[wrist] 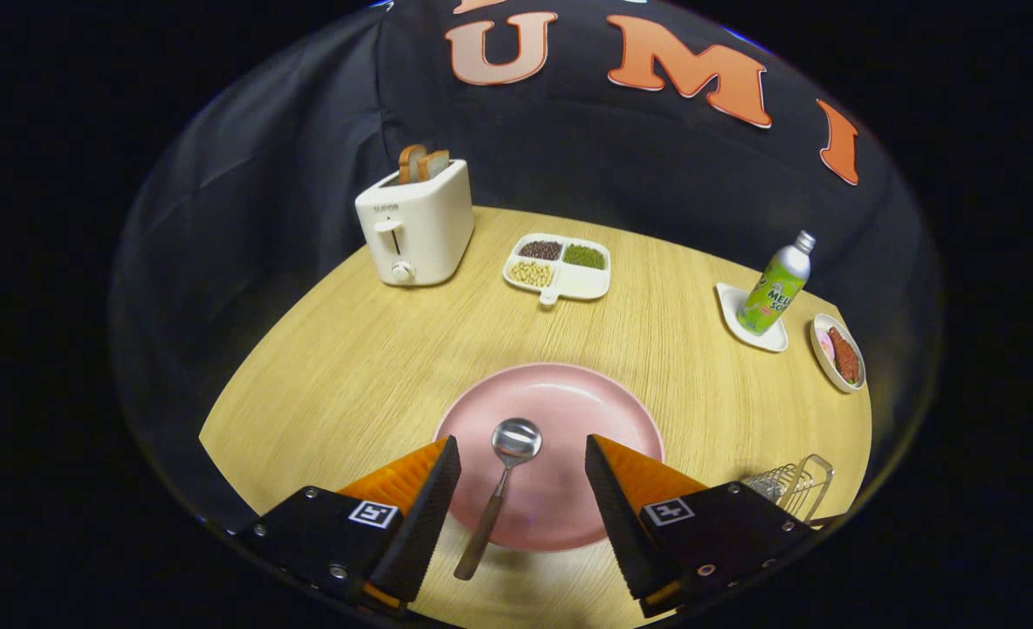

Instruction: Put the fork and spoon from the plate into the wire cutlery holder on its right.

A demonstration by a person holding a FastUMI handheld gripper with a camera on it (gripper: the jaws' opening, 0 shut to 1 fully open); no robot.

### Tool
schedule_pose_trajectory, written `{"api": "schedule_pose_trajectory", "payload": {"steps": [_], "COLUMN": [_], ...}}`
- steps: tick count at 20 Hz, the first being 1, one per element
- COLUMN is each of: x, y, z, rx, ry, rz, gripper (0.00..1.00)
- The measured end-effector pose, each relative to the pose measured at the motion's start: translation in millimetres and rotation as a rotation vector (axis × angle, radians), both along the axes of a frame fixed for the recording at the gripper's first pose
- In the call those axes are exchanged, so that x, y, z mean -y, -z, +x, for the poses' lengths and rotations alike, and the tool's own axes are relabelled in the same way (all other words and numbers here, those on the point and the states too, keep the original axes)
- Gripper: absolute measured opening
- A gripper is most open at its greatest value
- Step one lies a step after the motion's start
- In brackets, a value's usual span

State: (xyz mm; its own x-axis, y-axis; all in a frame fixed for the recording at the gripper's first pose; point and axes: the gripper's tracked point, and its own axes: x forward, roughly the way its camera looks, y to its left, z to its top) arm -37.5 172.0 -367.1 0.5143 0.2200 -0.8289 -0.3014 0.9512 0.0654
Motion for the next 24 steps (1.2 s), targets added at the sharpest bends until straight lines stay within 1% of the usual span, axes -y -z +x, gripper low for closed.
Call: {"api": "schedule_pose_trajectory", "payload": {"steps": [1, 4, 5, 7, 8, 9, 10, 11, 12, 13, 14, 15, 16, 18, 20, 22, 24], "x": [-1, -2, -1, 0, -1, -1, -2, -1, 0, 0, 1, 0, 1, 4, 4, 7, 18], "y": [9, 35, 41, 48, 51, 53, 54, 56, 57, 60, 61, 62, 64, 64, 63, 58, 48], "z": [-4, -19, -24, -29, -31, -34, -35, -37, -38, -42, -45, -47, -49, -48, -49, -46, -39], "rx": [-0.026, -0.125, -0.153, -0.181, -0.192, -0.205, -0.216, -0.220, -0.233, -0.249, -0.270, -0.284, -0.298, -0.308, -0.335, -0.334, -0.300], "ry": [-0.003, -0.007, -0.006, -0.010, -0.019, -0.027, -0.037, -0.041, -0.046, -0.047, -0.044, -0.038, -0.032, -0.031, -0.017, 0.009, 0.023], "rz": [-0.006, -0.019, -0.027, -0.041, -0.044, -0.052, -0.056, -0.070, -0.074, -0.081, -0.088, -0.085, -0.090, -0.085, -0.053, -0.033, -0.034], "gripper": [0.86, 0.76, 0.74, 0.68, 0.62, 0.59, 0.53, 0.50, 0.43, 0.40, 0.32, 0.29, 0.22, 0.12, 0.07, 0.06, 0.06]}}
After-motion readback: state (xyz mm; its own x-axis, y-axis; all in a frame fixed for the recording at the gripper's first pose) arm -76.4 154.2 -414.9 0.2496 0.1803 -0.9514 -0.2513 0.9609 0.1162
